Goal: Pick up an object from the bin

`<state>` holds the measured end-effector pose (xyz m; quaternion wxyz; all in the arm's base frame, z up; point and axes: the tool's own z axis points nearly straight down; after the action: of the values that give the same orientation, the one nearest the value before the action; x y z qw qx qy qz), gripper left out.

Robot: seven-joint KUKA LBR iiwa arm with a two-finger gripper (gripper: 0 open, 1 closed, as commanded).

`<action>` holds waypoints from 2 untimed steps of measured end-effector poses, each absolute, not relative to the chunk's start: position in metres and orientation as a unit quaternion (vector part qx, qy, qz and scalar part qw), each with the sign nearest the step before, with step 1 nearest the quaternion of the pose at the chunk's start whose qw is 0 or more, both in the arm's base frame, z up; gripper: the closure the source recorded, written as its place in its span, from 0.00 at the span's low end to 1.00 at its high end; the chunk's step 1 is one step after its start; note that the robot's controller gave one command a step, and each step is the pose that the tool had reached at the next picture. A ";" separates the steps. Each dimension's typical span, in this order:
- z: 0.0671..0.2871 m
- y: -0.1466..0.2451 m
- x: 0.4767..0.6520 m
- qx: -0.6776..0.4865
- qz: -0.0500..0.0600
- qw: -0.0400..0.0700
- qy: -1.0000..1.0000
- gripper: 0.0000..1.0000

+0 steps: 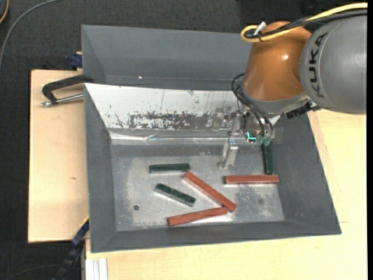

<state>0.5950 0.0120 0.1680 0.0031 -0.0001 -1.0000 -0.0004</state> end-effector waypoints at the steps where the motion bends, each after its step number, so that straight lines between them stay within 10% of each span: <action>1: 0.070 -0.027 0.546 0.159 0.000 0.002 -0.987 0.00; 2: 0.076 -0.076 0.603 0.316 0.002 -0.005 -0.949 0.00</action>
Offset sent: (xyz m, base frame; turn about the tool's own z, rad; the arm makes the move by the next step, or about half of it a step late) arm -0.0485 -0.0393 -0.0980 -0.3217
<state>0.6029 -0.0762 0.0761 -0.0047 0.3158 -0.9488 0.0021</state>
